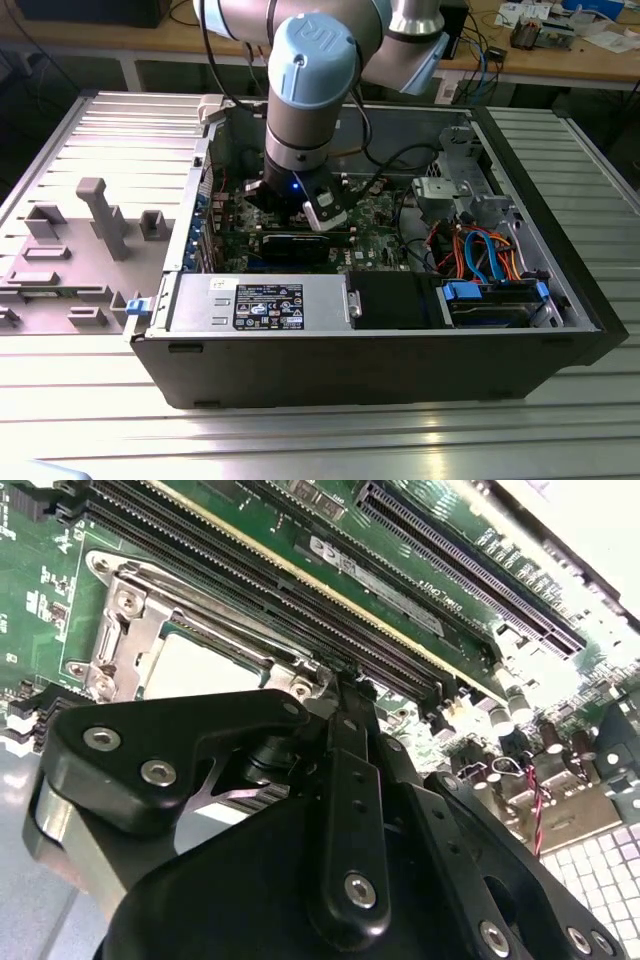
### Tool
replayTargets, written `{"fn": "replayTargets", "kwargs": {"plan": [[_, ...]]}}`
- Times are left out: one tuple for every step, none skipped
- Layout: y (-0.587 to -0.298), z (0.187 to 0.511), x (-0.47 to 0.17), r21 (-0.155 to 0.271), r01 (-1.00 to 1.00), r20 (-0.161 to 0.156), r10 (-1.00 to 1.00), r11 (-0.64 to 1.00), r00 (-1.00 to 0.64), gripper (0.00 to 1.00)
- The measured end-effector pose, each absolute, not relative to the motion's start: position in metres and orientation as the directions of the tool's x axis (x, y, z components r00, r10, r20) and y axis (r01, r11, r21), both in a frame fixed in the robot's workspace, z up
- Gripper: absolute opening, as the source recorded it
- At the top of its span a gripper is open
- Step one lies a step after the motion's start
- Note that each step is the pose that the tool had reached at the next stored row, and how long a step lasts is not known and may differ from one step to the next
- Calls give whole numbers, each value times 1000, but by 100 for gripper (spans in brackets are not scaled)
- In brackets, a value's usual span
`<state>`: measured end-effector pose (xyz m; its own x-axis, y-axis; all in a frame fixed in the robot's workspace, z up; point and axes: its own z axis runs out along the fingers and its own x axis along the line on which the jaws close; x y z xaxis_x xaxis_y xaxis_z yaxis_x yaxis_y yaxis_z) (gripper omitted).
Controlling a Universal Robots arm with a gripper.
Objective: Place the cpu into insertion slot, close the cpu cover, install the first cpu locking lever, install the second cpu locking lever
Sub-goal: 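Install the second cpu locking lever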
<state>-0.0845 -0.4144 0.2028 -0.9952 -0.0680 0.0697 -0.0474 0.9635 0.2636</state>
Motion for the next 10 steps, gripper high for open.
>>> {"fn": "replayTargets", "kwargs": {"plan": [[-414,204,-84,263,-47,70,-68,964,-995,11],[-414,206,-85,264,-47,70,-68,963,-995,11],[-414,208,-85,264,-47,70,-68,964,-995,11],[-414,213,-85,263,-47,70,-68,964,-995,11],[-414,217,-85,264,-47,70,-67,964,-995,11],[-414,223,-85,263,-47,70,-67,964,-995,11],[-414,224,-84,264,-47,70,-67,963,-995,11],[-414,224,-84,264,-47,70,-67,963,-995,11],[-414,224,-85,263,-47,70,-67,964,-995,11],[-414,225,-85,263,-47,70,-67,964,-995,11]]}}
